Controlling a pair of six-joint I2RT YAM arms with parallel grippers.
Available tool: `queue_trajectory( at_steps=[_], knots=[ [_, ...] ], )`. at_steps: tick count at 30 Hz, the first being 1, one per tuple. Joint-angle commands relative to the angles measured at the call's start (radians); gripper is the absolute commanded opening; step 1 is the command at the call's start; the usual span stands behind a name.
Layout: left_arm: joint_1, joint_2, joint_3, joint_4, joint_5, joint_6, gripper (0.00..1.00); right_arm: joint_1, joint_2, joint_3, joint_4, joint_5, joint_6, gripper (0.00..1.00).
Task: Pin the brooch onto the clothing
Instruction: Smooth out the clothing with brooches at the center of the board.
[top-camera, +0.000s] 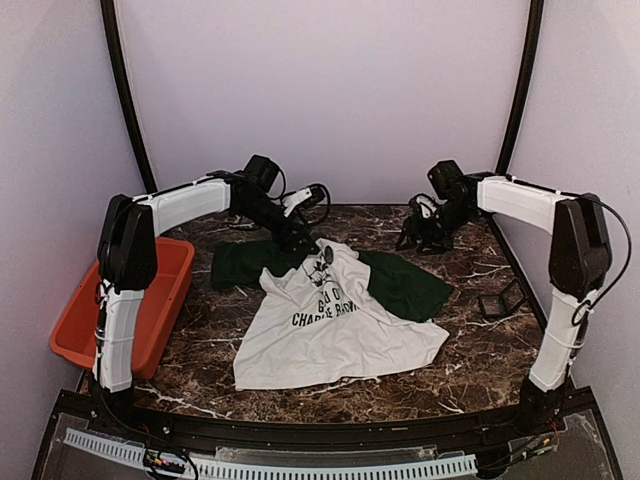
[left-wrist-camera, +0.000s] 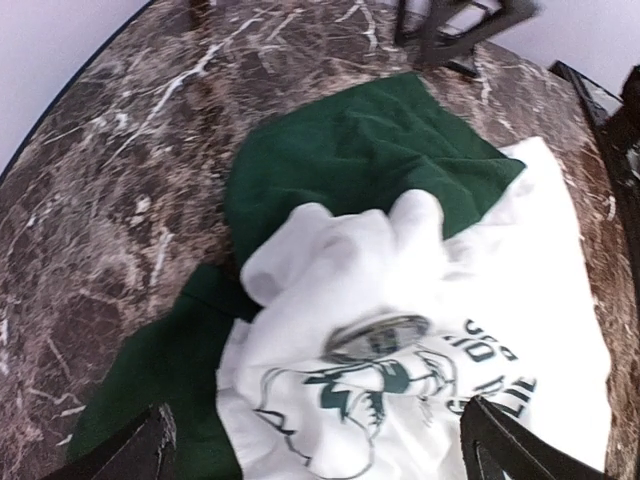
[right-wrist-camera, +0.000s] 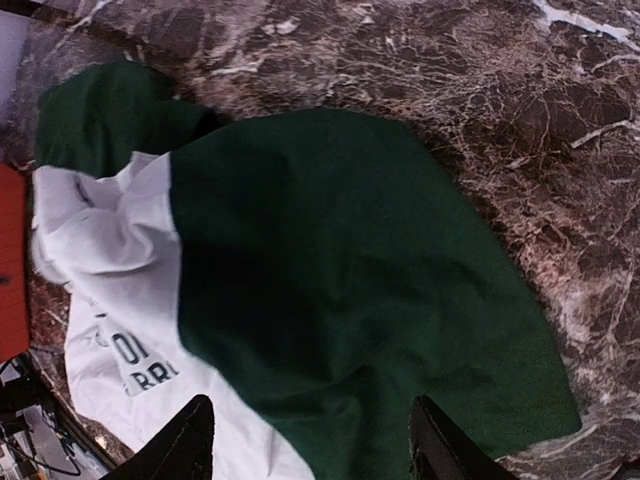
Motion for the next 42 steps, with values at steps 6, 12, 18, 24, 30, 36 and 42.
queue_trajectory(
  at_steps=[6, 12, 18, 24, 30, 36, 42],
  knots=[
    [0.012, -0.08, -0.007, -0.077, -0.208, 0.085, 0.99, 0.01, 0.394, 0.426, -0.048, 0.069, -0.002, 0.65],
    [0.035, -0.005, 0.026, 0.051, -0.553, -0.089, 0.99, 0.022, 0.587, 0.615, -0.05, 0.067, -0.01, 0.69],
    [0.046, 0.11, 0.092, 0.064, -0.724, -0.186, 0.99, 0.073, 0.697, 0.703, -0.03, 0.101, 0.013, 0.68],
    [0.045, 0.173, 0.094, 0.058, -0.719, -0.186, 0.99, 0.129, 0.699, 0.656, -0.026, 0.259, 0.024, 0.67],
    [0.024, 0.225, 0.078, 0.051, -0.756, -0.137, 0.98, 0.164, 0.698, 0.597, -0.035, 0.314, 0.018, 0.58],
    [0.015, 0.258, 0.071, 0.051, -0.708, -0.132, 0.69, 0.165, 0.723, 0.574, -0.079, 0.332, 0.018, 0.0],
    [0.012, 0.265, 0.081, 0.047, -0.704, -0.153, 0.02, 0.124, 0.689, 0.497, -0.087, 0.412, 0.078, 0.0]
  ],
)
